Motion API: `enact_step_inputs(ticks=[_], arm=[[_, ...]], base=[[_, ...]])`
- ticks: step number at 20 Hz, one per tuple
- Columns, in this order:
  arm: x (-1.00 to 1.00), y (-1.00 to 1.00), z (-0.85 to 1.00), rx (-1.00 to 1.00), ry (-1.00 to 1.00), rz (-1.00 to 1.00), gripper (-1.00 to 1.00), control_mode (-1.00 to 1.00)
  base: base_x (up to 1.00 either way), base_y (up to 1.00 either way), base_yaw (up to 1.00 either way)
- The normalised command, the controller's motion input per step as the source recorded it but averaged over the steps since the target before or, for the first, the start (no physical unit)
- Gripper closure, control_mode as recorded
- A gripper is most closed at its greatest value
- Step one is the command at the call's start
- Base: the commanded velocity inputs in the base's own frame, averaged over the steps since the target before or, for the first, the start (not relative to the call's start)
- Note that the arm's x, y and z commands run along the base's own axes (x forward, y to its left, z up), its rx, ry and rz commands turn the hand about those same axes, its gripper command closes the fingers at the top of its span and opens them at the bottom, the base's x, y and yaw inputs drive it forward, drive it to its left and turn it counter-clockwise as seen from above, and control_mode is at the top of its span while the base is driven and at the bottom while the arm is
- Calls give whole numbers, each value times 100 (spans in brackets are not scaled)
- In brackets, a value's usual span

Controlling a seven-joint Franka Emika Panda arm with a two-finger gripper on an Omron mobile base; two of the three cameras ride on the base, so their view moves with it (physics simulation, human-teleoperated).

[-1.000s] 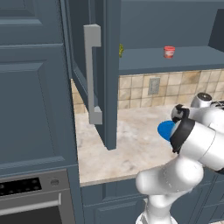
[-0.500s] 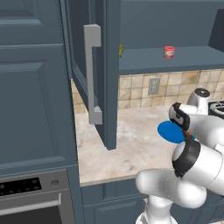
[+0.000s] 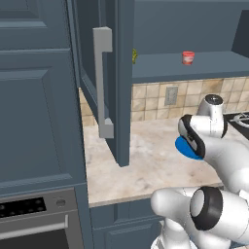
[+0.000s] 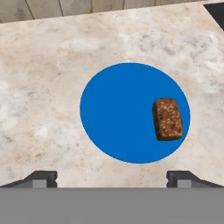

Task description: Pick the avocado and bread from the counter and place them on the plate. Then pick the jam from the cabinet and place it next to the plate. Lastly close the cabinet door.

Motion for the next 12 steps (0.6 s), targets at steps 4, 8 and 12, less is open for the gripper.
enact_step_inputs(ticks=[4, 8, 12], arm=[[-18, 51, 21, 0, 0, 0, -100, -100], [-16, 53, 19, 0, 0, 0, -100, -100], [-13, 52, 16, 0, 0, 0, -100, -100]], base=[[0, 0, 0], [0, 0, 0], [0, 0, 0]])
